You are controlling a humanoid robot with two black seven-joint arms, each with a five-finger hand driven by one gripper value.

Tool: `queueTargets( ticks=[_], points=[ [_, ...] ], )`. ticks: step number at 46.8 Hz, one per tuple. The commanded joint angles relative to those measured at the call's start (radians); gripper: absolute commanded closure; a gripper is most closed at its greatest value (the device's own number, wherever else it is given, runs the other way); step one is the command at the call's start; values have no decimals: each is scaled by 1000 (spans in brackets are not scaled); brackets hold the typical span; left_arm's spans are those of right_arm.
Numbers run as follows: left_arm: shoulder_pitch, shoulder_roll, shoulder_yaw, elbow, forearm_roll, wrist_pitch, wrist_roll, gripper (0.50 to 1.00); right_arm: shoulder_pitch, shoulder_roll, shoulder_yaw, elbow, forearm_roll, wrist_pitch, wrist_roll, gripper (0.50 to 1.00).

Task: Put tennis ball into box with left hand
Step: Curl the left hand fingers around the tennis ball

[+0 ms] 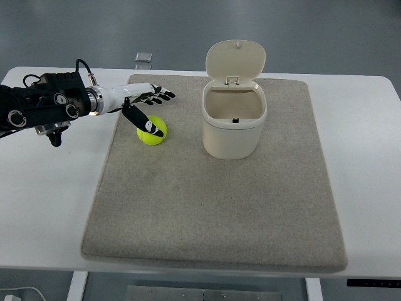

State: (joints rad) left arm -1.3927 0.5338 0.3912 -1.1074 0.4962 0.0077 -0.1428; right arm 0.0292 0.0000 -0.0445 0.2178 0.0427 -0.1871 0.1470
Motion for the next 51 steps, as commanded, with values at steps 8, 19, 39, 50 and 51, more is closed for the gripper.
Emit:
queueTargets(
  ticks=[8,19,39,50,51],
  points=[
    [-19,22,6,-38,1,3,0,553,0,0,0,0,0,0,-1,562],
    [-45,34,47,-54,1,5,0,555,0,0,0,0,0,0,-1,562],
    [-45,37,75,-55,79,6,0,557,0,0,0,0,0,0,0,562],
    [-42,37,78,-52,142,5,2,557,0,0,0,0,0,0,0,562],
    [-42,37,78,-52,145,6,2,557,0,0,0,0,0,0,0,562]
  ],
)
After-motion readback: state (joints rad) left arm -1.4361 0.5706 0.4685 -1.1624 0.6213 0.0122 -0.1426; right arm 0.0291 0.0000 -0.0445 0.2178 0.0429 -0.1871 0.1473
